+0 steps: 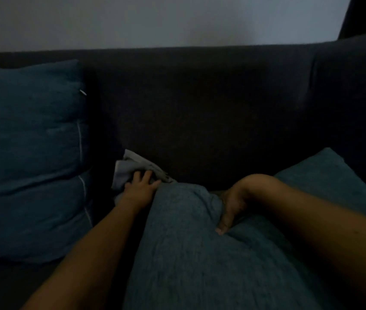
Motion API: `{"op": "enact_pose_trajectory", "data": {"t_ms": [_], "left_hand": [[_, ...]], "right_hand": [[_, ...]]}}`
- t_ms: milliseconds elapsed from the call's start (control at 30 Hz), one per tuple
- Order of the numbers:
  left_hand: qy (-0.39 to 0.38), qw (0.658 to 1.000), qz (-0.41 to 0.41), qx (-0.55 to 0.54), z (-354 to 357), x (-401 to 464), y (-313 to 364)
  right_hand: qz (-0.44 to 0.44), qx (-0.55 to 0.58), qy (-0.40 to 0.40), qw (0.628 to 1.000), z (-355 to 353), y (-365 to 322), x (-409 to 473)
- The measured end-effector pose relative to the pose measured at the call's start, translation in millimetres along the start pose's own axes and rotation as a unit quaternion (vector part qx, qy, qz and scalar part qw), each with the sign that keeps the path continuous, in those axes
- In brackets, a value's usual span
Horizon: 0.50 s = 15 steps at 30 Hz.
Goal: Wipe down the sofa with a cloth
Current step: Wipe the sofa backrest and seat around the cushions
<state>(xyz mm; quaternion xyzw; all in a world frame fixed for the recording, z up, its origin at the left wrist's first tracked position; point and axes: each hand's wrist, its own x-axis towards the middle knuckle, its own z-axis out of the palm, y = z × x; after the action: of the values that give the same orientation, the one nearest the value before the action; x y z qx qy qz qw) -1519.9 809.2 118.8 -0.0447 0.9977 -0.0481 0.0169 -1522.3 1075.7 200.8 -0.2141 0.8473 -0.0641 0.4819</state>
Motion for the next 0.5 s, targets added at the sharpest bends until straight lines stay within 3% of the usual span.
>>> {"op": "enact_pose_trajectory", "data": {"t_ms": [133,233,300,400,500], "left_hand": [[0.209,0.975,0.010,-0.073,-53.9,-15.6,-3.2],[0.392,0.903,0.012,-0.177,-134.4,-28.4,11.4],[0.460,0.870,0.027,-0.174,-192.8,-24.6,26.8],[0.458,0.885,0.021,-0.078,-242.4,1.7,56.3],[0.360,0.932,-0.019,-0.041,-232.8,36.0,86.3]], "right_hand": [[0.041,-0.043,-0.009,0.998,26.2,-6.7,-25.9],[0.030,-0.055,0.033,0.997,45.3,-11.3,-47.6],[0.011,-0.048,0.080,0.996,46.8,-8.3,-50.1],[-0.041,-0.012,0.048,0.998,43.9,-4.9,-48.1],[-0.075,0.015,0.046,0.996,45.9,4.9,-40.1]]}}
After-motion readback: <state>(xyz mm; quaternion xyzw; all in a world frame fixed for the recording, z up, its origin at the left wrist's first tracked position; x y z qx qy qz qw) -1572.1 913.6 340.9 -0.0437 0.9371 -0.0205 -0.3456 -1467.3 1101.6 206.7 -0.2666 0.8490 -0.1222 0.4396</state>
